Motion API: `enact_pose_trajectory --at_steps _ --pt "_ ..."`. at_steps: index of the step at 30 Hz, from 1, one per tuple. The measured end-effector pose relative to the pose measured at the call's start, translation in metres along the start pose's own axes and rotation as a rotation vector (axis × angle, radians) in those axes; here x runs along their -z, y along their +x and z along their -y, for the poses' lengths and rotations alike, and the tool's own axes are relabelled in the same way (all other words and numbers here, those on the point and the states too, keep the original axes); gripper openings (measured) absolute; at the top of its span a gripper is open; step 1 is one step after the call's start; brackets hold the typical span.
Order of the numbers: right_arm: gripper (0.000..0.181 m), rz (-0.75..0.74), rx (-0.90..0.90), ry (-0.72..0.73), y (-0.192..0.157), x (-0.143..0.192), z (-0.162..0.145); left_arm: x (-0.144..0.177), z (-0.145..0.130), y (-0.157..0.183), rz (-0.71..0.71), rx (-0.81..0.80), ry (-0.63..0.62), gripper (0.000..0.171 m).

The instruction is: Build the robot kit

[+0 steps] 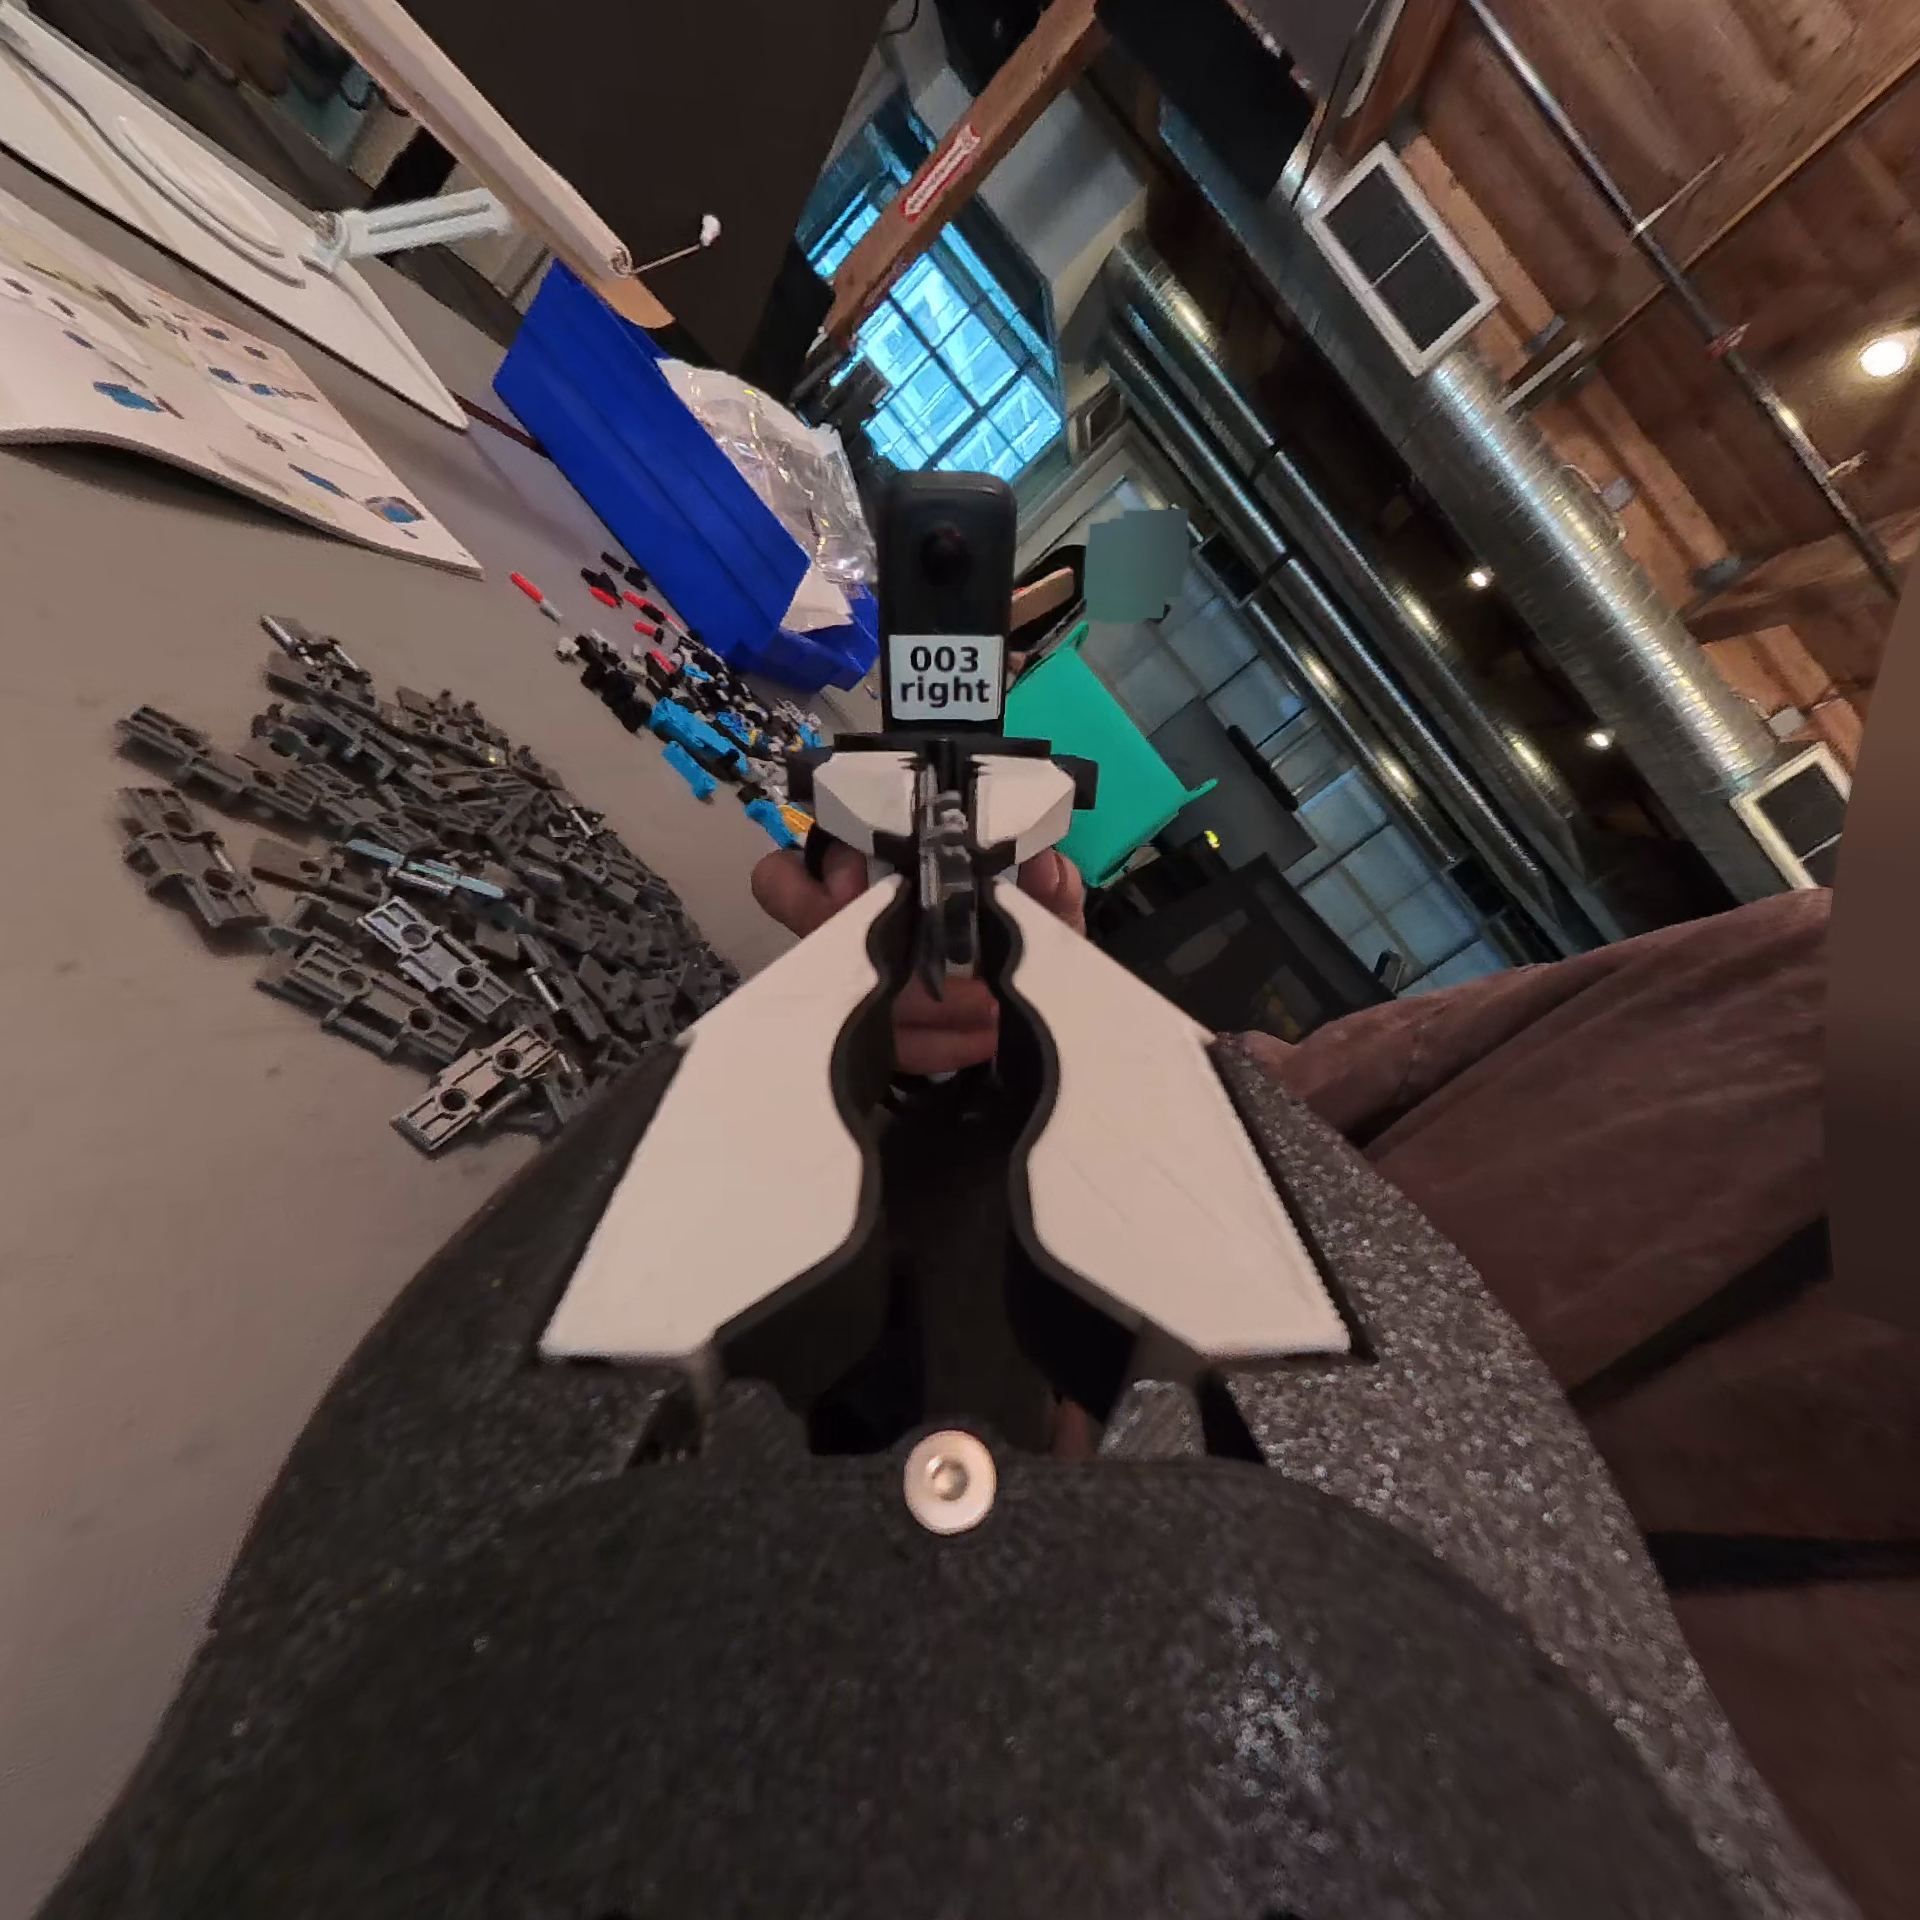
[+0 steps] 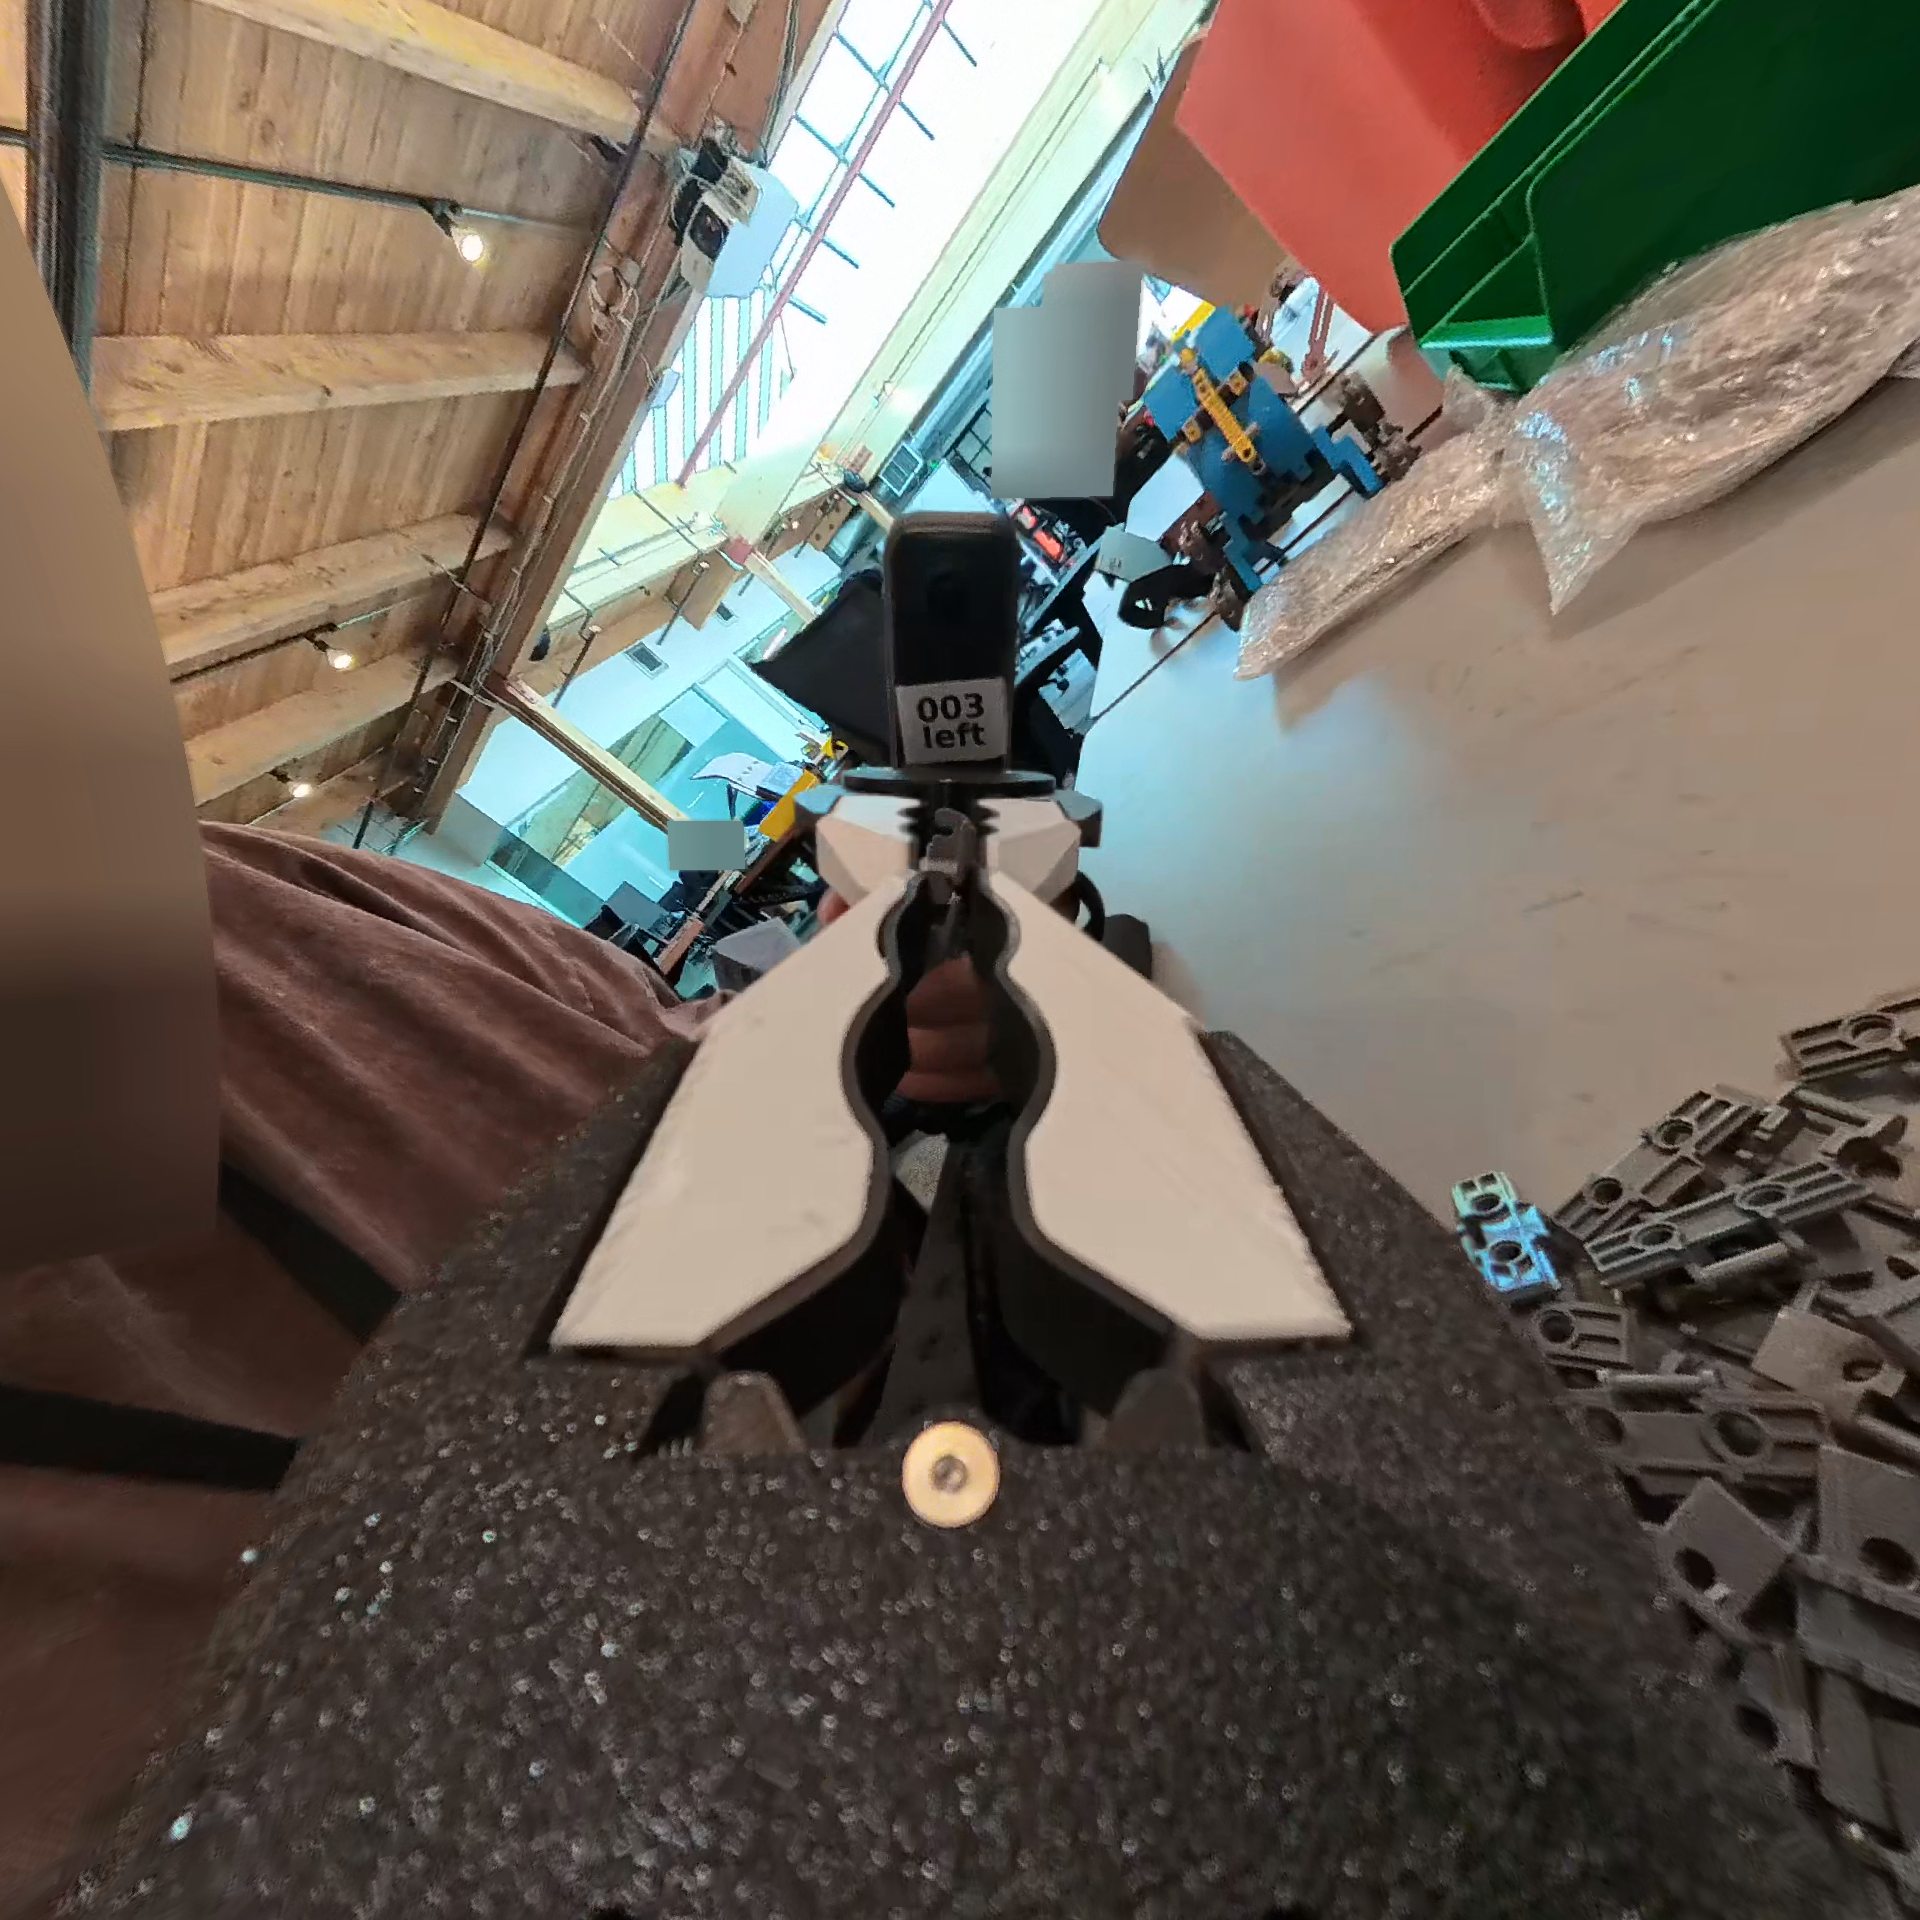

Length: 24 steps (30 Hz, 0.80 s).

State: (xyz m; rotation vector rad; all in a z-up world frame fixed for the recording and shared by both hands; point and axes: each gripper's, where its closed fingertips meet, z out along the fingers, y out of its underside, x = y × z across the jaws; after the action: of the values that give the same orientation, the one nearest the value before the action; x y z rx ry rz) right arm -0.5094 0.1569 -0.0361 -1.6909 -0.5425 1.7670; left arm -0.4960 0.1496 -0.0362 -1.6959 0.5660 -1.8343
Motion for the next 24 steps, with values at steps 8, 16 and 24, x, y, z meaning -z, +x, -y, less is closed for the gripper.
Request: enact_pose_trajectory --at_steps 8,16,24 --pt "0.007 0.027 -0.064 0.007 0.0 -0.001 -0.002 0.002 -0.001 0.0 0.036 -0.125 0.037 0.008" --pt "0.007 0.041 -0.07 0.005 0.0 -0.004 -0.007 0.006 -0.006 -0.001 0.13 -0.379 -0.019 0.008" --pt "0.007 0.025 -0.031 0.126 0.001 0.0 0.009 0.003 0.003 -0.001 0.087 -0.259 0.054 0.023"
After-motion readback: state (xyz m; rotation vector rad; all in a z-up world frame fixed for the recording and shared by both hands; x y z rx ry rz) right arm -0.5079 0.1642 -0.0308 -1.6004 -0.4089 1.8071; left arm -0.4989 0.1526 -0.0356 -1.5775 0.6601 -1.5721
